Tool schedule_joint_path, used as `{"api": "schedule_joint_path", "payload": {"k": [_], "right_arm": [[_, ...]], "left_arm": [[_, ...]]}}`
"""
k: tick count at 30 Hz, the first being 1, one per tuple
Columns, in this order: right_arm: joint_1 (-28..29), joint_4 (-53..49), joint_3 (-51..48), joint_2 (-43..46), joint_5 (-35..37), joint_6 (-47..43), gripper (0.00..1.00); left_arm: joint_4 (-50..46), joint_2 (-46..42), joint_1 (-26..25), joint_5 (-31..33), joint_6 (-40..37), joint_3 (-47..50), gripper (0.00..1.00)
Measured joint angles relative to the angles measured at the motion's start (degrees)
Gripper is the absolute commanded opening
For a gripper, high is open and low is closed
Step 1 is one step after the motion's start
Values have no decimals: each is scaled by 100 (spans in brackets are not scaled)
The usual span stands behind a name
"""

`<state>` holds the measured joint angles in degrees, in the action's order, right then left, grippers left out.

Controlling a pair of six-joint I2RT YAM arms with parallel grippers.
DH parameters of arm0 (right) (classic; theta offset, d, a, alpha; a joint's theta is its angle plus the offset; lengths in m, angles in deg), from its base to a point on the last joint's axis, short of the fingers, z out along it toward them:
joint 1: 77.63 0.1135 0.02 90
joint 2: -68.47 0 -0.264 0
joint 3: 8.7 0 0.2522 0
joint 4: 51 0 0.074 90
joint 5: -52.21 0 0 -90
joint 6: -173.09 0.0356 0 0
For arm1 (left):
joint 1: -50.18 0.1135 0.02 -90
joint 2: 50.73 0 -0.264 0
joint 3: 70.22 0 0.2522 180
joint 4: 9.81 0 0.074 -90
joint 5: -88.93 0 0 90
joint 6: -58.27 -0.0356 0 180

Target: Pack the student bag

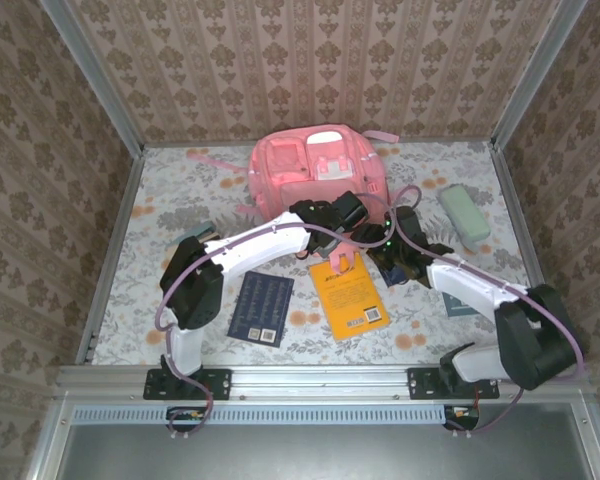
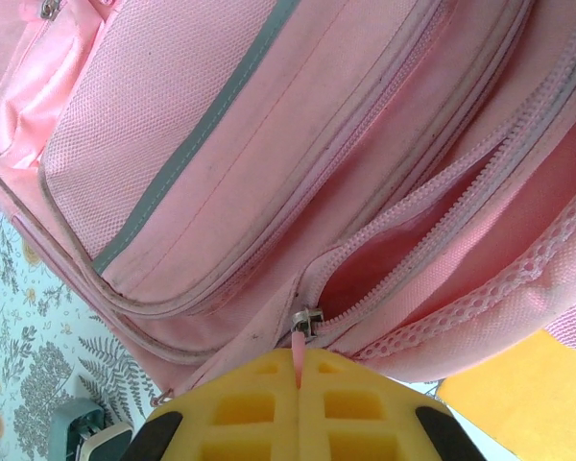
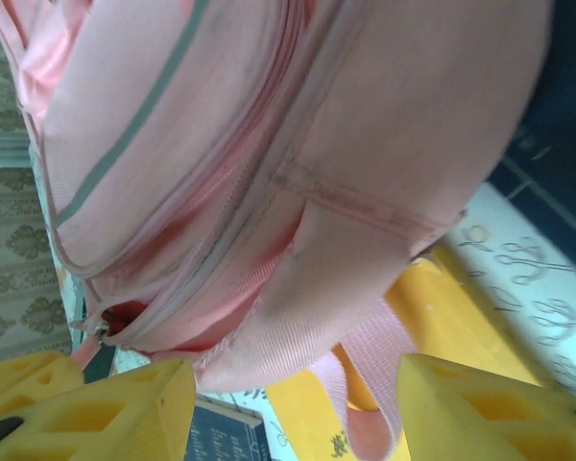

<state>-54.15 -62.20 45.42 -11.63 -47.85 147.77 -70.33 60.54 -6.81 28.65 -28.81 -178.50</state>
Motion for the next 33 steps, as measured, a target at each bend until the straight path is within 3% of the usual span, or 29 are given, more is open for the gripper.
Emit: {"api": "schedule_joint_path", "payload": {"k": [4,7,10,13,23,33], "right_arm": [[94,651,-2,-643,-116,337,60],[96,999,59,-1003,-175,525,49],[96,1115,170,-1272,-221,662,29],[96,1180,278,-1502,-256,715,2],[44,1220,310,-1473,-332,710,0],[-146,1274,269,-1036,-608,710,0]], "left_arm": [[17,0,-4,2,28,52,0],[55,0,-13,2,68,203,0],[85,0,-28,24,98,363,0],[208,0,-37,107,96,570,0],[518,-37,-13,1095,170,1325,0],[382,-35,726,1952,424,1700,0]]}}
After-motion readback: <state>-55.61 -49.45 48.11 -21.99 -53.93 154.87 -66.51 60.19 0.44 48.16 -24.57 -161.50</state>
